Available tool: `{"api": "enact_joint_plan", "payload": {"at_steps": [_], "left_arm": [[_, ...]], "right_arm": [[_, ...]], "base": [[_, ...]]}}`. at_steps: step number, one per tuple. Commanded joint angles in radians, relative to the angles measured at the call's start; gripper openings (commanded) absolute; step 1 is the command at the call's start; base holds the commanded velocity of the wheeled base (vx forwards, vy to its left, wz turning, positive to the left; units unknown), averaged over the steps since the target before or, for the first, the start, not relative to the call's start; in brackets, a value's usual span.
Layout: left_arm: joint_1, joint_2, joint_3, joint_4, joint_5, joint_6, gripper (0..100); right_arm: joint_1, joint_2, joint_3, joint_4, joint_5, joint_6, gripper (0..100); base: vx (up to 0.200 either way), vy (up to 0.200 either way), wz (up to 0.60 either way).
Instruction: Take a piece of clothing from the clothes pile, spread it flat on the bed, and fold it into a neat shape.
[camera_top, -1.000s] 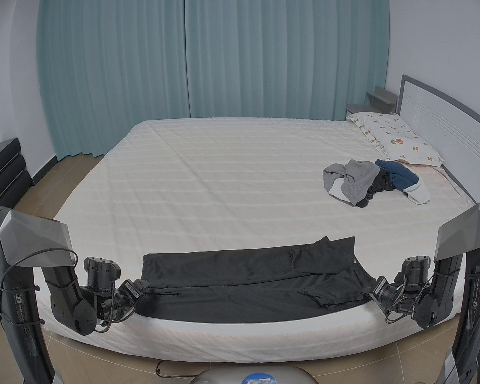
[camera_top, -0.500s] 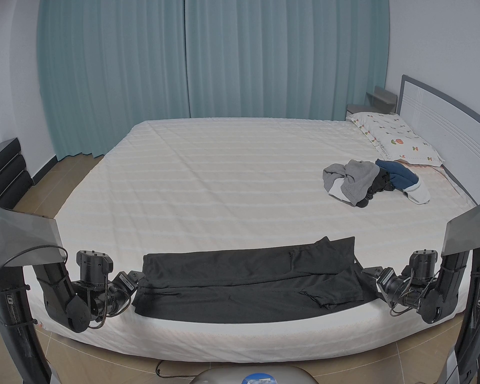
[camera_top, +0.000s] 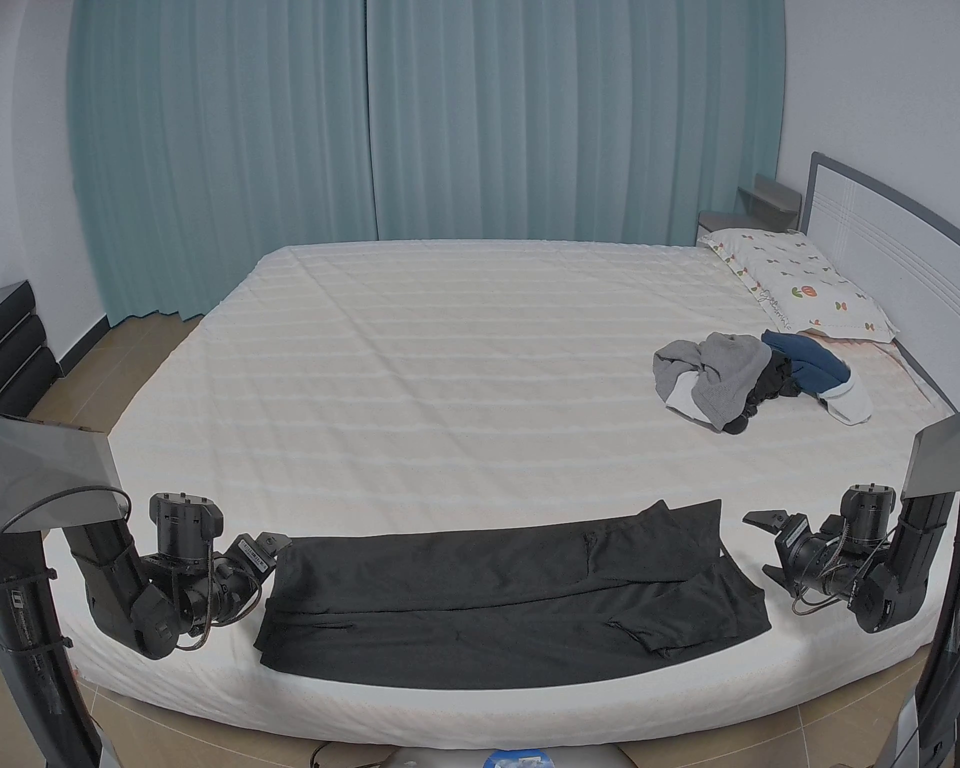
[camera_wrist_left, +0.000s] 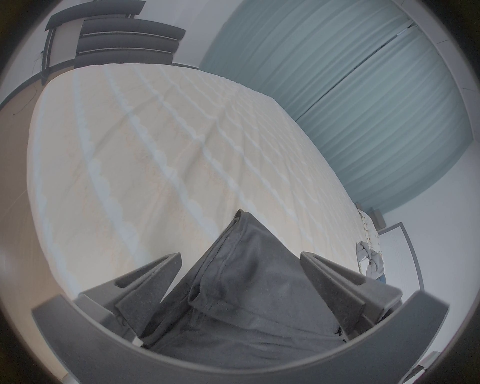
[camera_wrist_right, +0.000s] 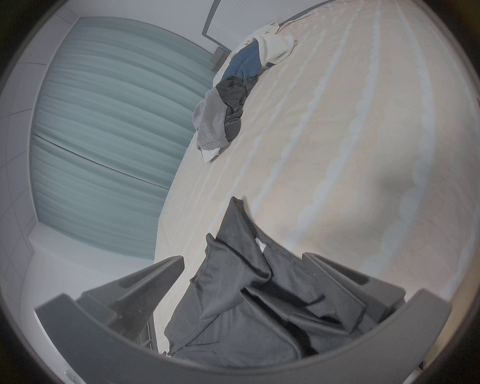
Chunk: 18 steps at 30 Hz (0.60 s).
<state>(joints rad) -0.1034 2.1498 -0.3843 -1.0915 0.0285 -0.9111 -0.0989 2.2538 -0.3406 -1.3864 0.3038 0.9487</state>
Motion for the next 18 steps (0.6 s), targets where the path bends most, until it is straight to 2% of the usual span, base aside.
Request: {"api": "enact_joint_plan", "payload": {"at_steps": [1, 6, 12, 18], "left_arm": [[0.001, 0.004, -0.005, 0.007, -0.002, 0.017, 100], [0.007, 0.024, 0.002, 0.008, -0.035, 0.127, 100], [0.010, 0.058, 0.010, 0.019, -0.114, 0.290, 100], [0.011, 0.121, -0.005, 0.016, -0.107, 0.406, 100]], "right_arm": [[-0.004, 0.006, 0.000, 0.000, 0.001, 0.002, 100], [-0.004, 0.010, 0.002, 0.001, 0.003, 0.004, 100], [-0.001, 0.015, 0.008, 0.001, 0.029, 0.004, 100], [0.005, 0.027, 0.014, 0.000, 0.031, 0.004, 100]], "base": [[0.000, 0.000, 0.00], [0.000, 0.000, 0.00], [0.000, 0.000, 0.00], [0.000, 0.000, 0.00]]}}
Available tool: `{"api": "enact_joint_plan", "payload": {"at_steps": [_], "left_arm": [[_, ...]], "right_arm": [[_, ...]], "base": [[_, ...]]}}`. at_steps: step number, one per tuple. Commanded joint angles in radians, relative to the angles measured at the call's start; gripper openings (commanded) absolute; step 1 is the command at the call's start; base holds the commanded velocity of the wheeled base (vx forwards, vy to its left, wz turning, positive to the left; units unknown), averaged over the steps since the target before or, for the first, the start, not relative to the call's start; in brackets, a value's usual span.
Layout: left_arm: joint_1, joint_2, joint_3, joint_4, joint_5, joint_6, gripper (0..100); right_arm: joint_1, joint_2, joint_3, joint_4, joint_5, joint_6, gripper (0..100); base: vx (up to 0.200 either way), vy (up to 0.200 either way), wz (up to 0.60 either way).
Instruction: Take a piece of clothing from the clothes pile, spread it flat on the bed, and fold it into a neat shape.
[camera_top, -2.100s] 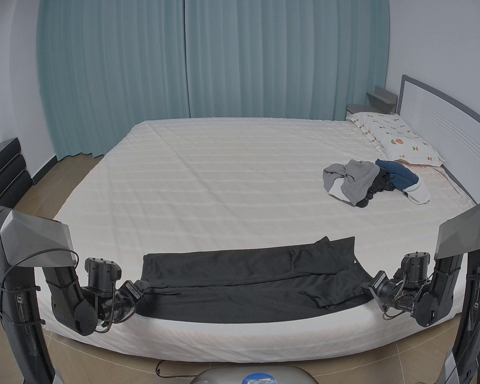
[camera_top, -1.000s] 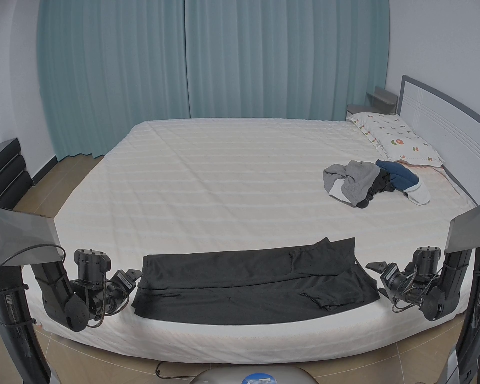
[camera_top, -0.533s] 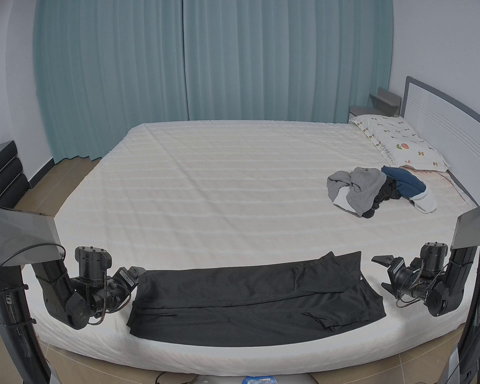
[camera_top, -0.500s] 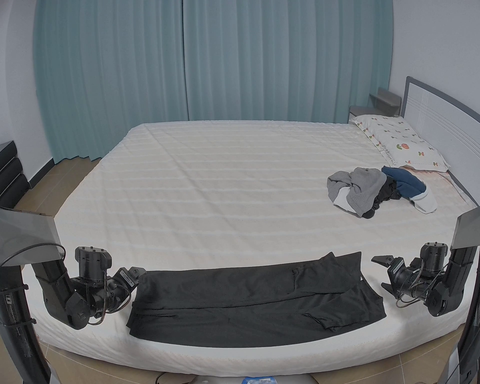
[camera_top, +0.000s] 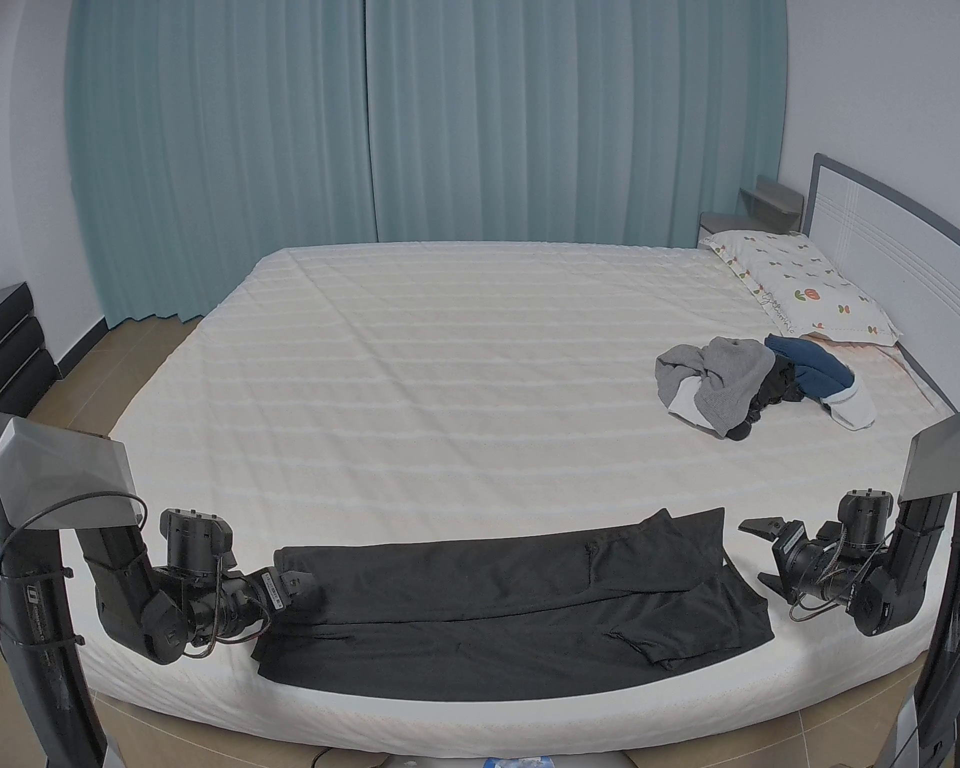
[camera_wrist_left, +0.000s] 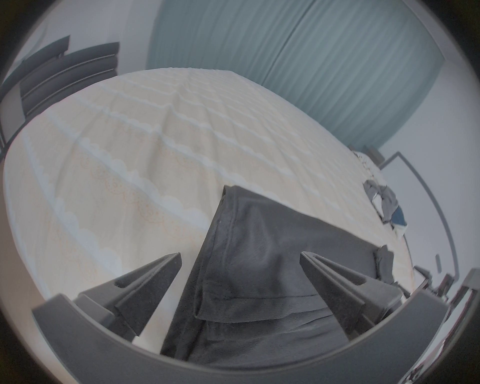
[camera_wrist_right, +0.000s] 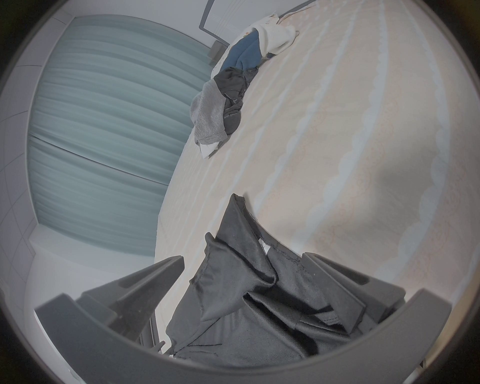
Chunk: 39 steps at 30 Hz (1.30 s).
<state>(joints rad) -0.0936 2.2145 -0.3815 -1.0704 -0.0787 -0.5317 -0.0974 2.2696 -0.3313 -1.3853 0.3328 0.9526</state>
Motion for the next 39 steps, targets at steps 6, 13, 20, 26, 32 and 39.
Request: {"api": "enact_joint_plan", "payload": {"at_steps": [6, 13, 20, 26, 32, 39], "left_arm": [[-0.001, 0.057, -0.007, -0.005, 0.000, 0.050, 100], [-0.026, 0.062, -0.002, -0.011, -0.006, 0.055, 100], [-0.061, 0.059, -0.004, -0.013, -0.006, 0.055, 0], [-0.071, 0.059, 0.006, -0.048, 0.005, 0.052, 0], [-0.061, 0.056, 0.026, -0.049, 0.010, 0.050, 0], [-0.063, 0.050, 0.026, -0.052, 0.036, 0.044, 0]], "right_arm": [[0.005, 0.011, 0.005, -0.001, 0.002, 0.000, 100], [0.005, 0.013, 0.003, -0.001, 0.003, -0.001, 100], [0.005, 0.019, 0.000, -0.003, 0.003, -0.001, 100], [0.005, 0.022, 0.005, -0.017, 0.003, -0.001, 100], [0.005, 0.027, 0.005, -0.020, 0.003, -0.001, 100], [0.001, 0.025, 0.003, -0.020, 0.022, 0.003, 100]], "base": [[0.000, 0.000, 0.00], [0.000, 0.000, 0.00], [0.000, 0.000, 0.00], [0.000, 0.000, 0.00], [0.000, 0.000, 0.00], [0.000, 0.000, 0.00]]}}
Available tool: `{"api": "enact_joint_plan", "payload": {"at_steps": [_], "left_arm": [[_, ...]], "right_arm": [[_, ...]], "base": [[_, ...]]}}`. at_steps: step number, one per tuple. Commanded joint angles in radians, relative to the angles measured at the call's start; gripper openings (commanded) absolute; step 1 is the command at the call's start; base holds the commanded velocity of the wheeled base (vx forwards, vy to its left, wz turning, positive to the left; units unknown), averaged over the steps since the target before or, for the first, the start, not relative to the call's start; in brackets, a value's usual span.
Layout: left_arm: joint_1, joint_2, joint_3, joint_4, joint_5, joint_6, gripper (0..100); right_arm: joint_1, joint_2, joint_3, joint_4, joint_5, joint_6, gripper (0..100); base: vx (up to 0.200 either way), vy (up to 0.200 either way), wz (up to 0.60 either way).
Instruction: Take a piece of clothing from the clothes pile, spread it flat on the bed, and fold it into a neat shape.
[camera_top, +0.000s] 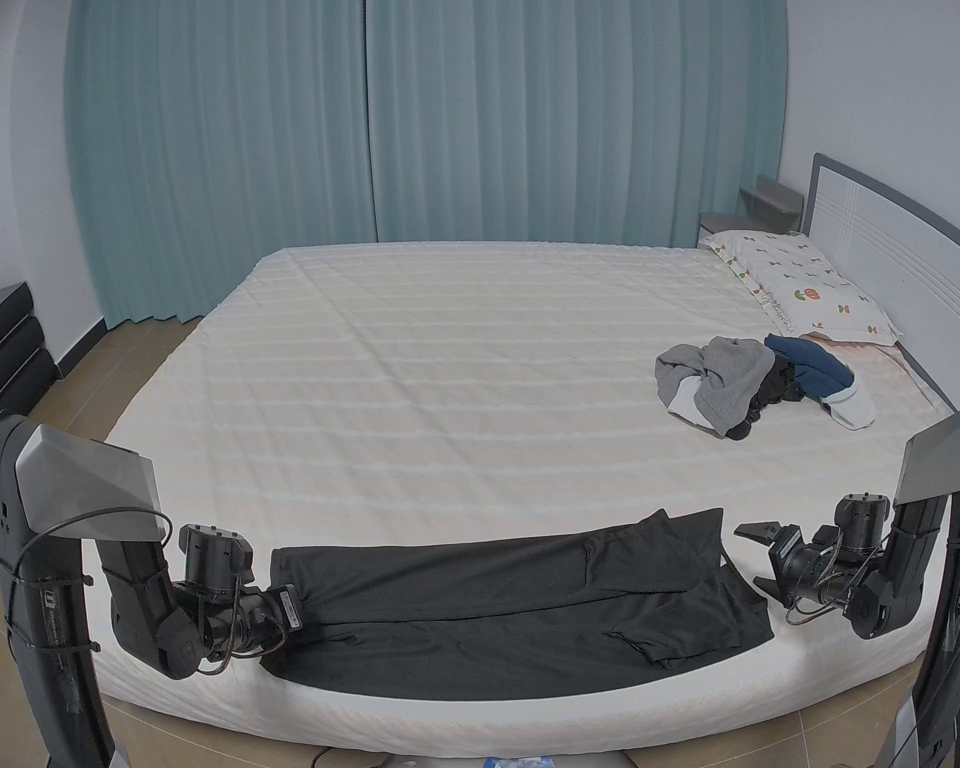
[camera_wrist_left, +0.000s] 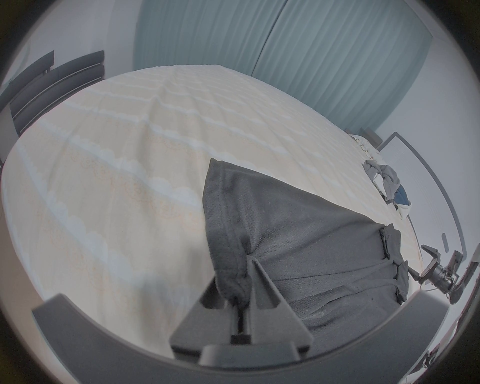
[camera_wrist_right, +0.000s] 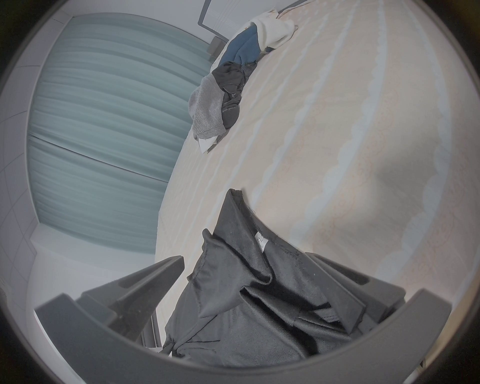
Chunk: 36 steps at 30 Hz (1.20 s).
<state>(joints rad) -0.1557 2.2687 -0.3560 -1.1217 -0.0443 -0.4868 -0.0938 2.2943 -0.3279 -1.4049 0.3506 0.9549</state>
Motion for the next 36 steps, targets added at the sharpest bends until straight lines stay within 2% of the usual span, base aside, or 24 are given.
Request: {"api": "enact_joint_plan", "payload": {"at_steps": [1, 4, 8, 14, 20, 27, 32, 36], "left_arm": [[-0.002, -0.005, -0.001, -0.001, 0.001, -0.010, 0], [-0.004, -0.006, -0.009, -0.001, 0.003, -0.035, 0], [-0.004, -0.006, -0.015, -0.003, 0.004, -0.052, 0], [-0.002, -0.006, -0.034, -0.010, 0.004, -0.058, 0], [-0.007, -0.006, -0.117, -0.013, 0.015, -0.174, 0], [-0.021, -0.049, -0.103, -0.010, 0.020, -0.184, 0], [-0.059, -0.118, -0.081, -0.001, 0.023, -0.185, 0], [-0.079, -0.156, -0.093, 0.043, 0.027, -0.190, 0]], "right_arm": [[-0.004, -0.004, -0.002, 0.000, 0.011, 0.019, 100], [-0.009, -0.012, -0.007, 0.000, 0.013, 0.061, 100], [-0.009, -0.013, -0.008, 0.000, 0.024, 0.068, 100], [-0.009, -0.013, -0.010, 0.000, 0.025, 0.070, 100], [-0.009, -0.012, -0.010, -0.002, 0.025, 0.070, 100], [-0.004, -0.001, 0.001, -0.042, 0.024, 0.070, 100], [-0.001, 0.007, 0.006, -0.055, 0.024, 0.070, 100], [0.000, 0.008, 0.007, -0.057, 0.024, 0.067, 100]], "base": [[0.000, 0.000, 0.00], [-0.067, 0.000, 0.00], [-0.200, 0.000, 0.00], [0.000, 0.000, 0.00], [0.000, 0.000, 0.00], [0.000, -0.200, 0.00], [0.000, -0.200, 0.00], [0.000, -0.200, 0.00]]}}
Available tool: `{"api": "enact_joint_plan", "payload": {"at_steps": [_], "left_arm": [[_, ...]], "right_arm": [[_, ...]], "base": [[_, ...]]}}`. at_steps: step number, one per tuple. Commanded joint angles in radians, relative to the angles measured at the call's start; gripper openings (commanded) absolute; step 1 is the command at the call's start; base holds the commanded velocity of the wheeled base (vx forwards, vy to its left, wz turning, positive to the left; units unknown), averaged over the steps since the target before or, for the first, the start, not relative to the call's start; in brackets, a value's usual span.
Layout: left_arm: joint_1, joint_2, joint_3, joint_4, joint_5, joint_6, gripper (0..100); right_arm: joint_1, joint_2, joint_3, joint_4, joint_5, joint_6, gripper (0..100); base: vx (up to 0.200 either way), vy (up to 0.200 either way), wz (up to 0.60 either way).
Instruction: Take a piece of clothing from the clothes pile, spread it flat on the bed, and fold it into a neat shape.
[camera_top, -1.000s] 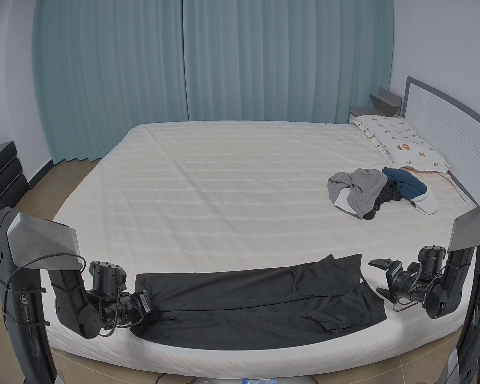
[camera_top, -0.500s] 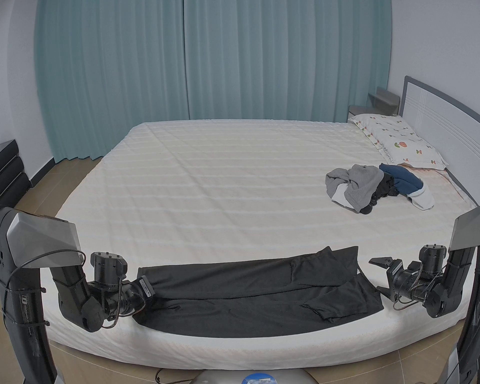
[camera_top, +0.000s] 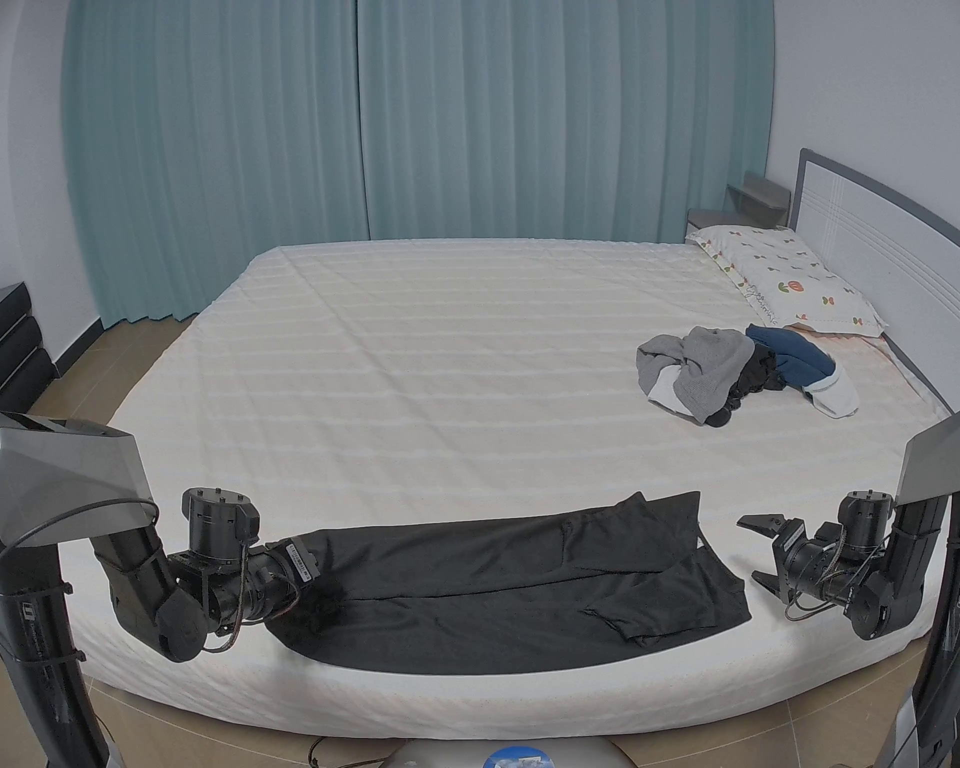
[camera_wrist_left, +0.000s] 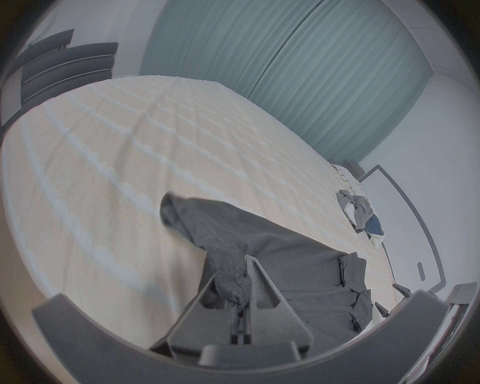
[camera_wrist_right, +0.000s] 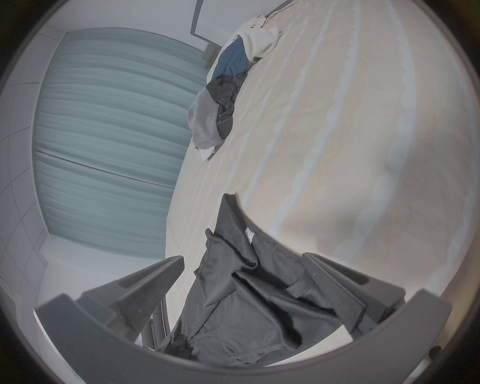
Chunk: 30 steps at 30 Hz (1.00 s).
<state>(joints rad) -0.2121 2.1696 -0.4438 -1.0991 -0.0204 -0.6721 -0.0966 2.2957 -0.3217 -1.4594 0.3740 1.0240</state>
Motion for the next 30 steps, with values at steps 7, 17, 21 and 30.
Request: {"api": "enact_joint_plan", "payload": {"at_steps": [7, 17, 21, 30], "left_arm": [[-0.085, -0.100, -0.115, 0.156, 0.077, -0.052, 0], [-0.191, -0.166, -0.372, 0.559, 0.096, -0.113, 0], [-0.237, -0.155, -0.460, 0.665, 0.097, -0.119, 0], [-0.357, -0.051, -0.628, 0.795, 0.114, -0.142, 0]], "right_arm": [[0.003, 0.007, 0.009, -0.004, 0.000, -0.007, 100], [0.006, 0.024, 0.023, -0.049, -0.001, -0.009, 100], [0.008, 0.028, 0.024, -0.050, -0.001, -0.009, 100], [0.012, 0.028, 0.024, -0.050, -0.003, -0.010, 100]], "base": [[0.000, -0.200, 0.00], [0.000, -0.200, 0.00], [0.000, -0.200, 0.00], [0.000, -0.200, 0.00]]}}
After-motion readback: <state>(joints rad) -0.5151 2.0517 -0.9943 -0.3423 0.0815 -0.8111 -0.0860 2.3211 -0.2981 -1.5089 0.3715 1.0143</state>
